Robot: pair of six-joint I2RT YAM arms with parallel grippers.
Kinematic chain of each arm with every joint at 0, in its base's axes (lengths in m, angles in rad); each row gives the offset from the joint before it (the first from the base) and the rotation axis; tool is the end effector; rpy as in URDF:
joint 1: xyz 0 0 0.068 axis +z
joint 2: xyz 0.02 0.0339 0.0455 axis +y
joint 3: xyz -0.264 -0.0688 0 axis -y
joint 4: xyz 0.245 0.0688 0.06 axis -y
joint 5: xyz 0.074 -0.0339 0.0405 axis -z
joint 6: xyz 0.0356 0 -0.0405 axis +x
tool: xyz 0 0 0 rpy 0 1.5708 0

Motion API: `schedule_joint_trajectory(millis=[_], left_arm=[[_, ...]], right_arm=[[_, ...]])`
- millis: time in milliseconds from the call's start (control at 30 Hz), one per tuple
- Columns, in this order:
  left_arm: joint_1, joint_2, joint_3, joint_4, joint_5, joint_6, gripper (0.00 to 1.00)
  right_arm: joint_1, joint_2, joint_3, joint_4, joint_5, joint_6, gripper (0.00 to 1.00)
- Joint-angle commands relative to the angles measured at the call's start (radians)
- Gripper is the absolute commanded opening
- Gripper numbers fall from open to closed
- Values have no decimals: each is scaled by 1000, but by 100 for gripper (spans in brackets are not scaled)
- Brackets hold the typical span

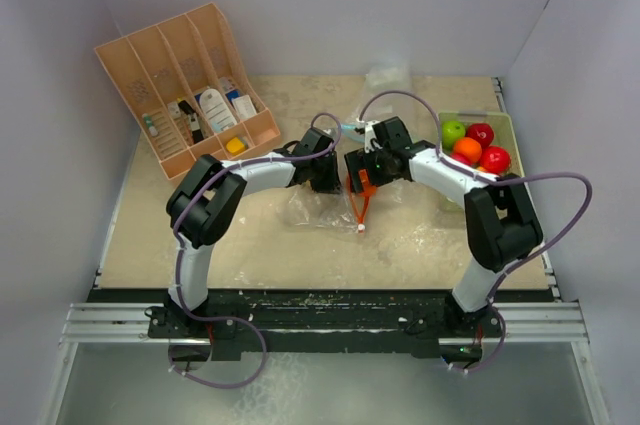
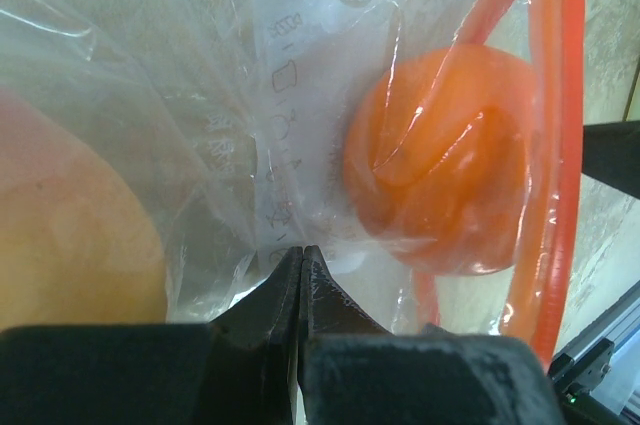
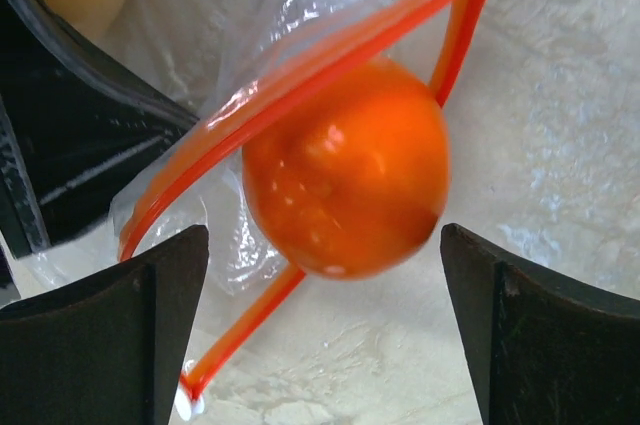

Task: Open the zip-top bag and remove the fake food
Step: Pick up the fake fruit from the zipper food storage bag, then place the fake fruit in the bin.

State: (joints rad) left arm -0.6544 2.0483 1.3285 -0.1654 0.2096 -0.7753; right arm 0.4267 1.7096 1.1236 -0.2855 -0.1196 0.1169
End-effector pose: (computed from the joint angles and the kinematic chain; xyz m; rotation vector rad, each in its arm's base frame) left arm 0.3398 -0.2700 0.1473 -0.0605 2.6366 -0.8259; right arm 0.3298 0.1546 0.2058 -0.4347 2.4339 0.3845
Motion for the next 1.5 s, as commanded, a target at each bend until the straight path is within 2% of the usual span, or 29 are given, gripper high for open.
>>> schedule_joint_trajectory(millis=[0, 200, 367, 533, 700, 767, 900, 1133, 1300, 1467], left_arm=[[12, 6, -19, -84, 9, -26, 0], [12, 7, -19, -86, 11, -25, 0], [14, -1, -21, -97, 0, -18, 0], [19, 0, -30, -88, 4, -22, 0], [19, 4, -15, -90, 9, -20, 0], [20, 1, -17, -91, 7, -19, 0], [20, -9, -47, -69, 9, -25, 0], [20, -9, -92, -14, 34, -47, 0], [23, -17, -85, -18, 31, -34, 0], [30, -29, -95, -25, 32, -25, 0]], right_arm=[[7, 24, 83, 9, 43, -32, 100], [7, 138, 176, -21, 37, -44, 99], [7, 171, 182, -24, 23, -51, 98], [7, 131, 156, -57, 3, -19, 88], [1, 82, 176, -92, 30, 23, 68], [-16, 61, 194, -112, 34, 33, 65], [-104, 17, 231, -146, 17, 50, 64], [-342, -24, 311, -177, -4, 101, 67], [-473, -10, 350, -184, -8, 135, 67], [-553, 54, 428, -203, 3, 144, 67]])
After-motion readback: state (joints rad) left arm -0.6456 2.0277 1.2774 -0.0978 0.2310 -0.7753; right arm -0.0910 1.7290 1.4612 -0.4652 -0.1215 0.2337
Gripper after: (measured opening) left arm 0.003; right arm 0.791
